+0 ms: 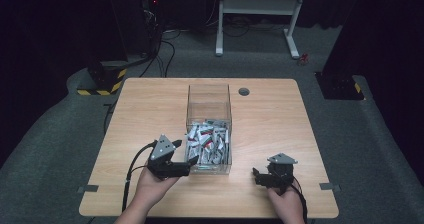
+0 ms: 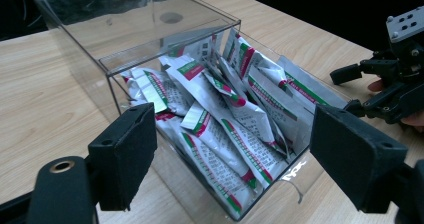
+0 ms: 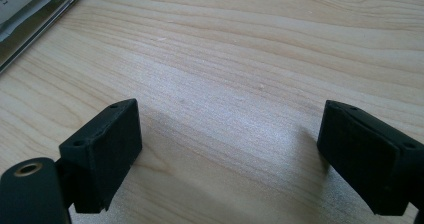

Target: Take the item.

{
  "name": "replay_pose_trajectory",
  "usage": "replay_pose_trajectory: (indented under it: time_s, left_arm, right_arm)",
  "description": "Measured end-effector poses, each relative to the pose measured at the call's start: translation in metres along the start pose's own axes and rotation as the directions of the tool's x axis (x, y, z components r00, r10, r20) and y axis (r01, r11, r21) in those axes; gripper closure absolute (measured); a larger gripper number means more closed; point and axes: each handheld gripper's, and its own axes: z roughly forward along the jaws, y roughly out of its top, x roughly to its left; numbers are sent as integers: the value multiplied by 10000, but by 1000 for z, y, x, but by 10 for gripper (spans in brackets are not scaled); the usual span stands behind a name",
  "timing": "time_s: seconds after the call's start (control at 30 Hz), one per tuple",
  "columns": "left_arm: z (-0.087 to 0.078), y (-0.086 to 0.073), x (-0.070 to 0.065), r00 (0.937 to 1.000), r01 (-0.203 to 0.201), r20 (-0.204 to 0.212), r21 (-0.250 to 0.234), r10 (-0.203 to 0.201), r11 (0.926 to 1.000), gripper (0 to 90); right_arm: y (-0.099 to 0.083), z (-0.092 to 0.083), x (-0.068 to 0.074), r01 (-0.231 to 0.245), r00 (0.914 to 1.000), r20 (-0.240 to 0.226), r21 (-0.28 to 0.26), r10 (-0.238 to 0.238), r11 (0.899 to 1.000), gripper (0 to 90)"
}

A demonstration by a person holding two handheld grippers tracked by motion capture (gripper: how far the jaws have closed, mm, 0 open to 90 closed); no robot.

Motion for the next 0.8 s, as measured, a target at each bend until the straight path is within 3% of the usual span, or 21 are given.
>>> replay_pose_trajectory:
  time_s: [0.47, 0.8]
  left_arm:
    - [18, 4, 0, 9991, 308, 268, 332, -317, 9990, 261]
    - [28, 10, -5, 9998, 89, 146, 534, -97, 9985, 351]
  right_arm:
    - [0, 0, 0, 8, 10000, -18, 1, -8, 10000, 104]
    - [0, 0, 0, 11, 10000, -18, 0, -11, 10000, 104]
